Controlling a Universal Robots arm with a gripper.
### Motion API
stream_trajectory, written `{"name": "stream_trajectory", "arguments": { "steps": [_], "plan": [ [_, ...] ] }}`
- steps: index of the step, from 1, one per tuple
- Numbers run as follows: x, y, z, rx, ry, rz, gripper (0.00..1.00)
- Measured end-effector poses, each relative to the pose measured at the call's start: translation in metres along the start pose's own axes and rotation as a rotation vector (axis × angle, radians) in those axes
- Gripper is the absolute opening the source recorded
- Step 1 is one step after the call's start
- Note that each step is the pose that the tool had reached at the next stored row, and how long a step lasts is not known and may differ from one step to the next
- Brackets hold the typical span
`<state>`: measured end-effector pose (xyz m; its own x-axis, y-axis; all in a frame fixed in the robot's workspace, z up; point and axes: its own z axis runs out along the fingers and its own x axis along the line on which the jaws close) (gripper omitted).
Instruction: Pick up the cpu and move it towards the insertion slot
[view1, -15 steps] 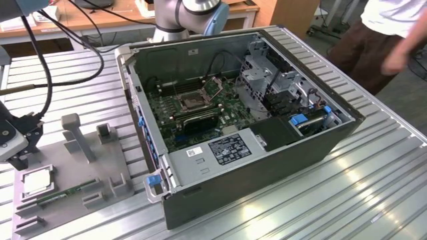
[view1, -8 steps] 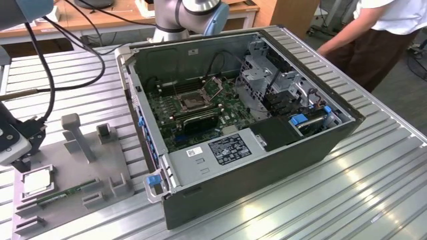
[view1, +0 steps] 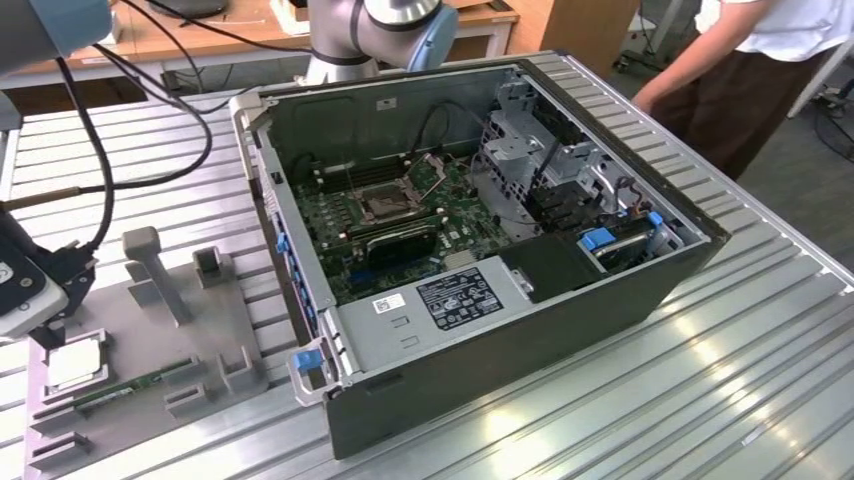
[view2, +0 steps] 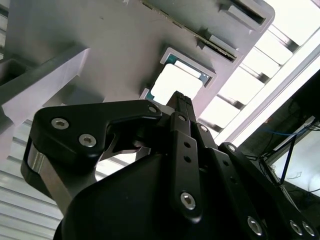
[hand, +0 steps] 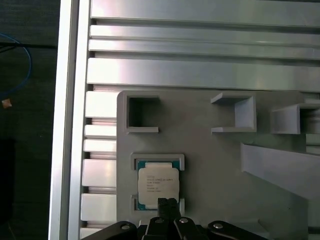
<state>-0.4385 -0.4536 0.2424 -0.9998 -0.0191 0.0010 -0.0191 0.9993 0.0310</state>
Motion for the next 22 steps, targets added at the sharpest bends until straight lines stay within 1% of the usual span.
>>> {"name": "stream_trajectory", "arguments": {
  "steps": [8, 16, 22],
  "plan": [
    [0.002, -0.0001, 0.0069, -0.0001, -0.0001, 0.0, 0.11],
    [0.002, -0.0001, 0.0073, -0.0001, -0.0001, 0.0, 0.11],
    [0.002, -0.0003, 0.012, -0.0001, -0.0001, 0.0, 0.11]
  ]
}}
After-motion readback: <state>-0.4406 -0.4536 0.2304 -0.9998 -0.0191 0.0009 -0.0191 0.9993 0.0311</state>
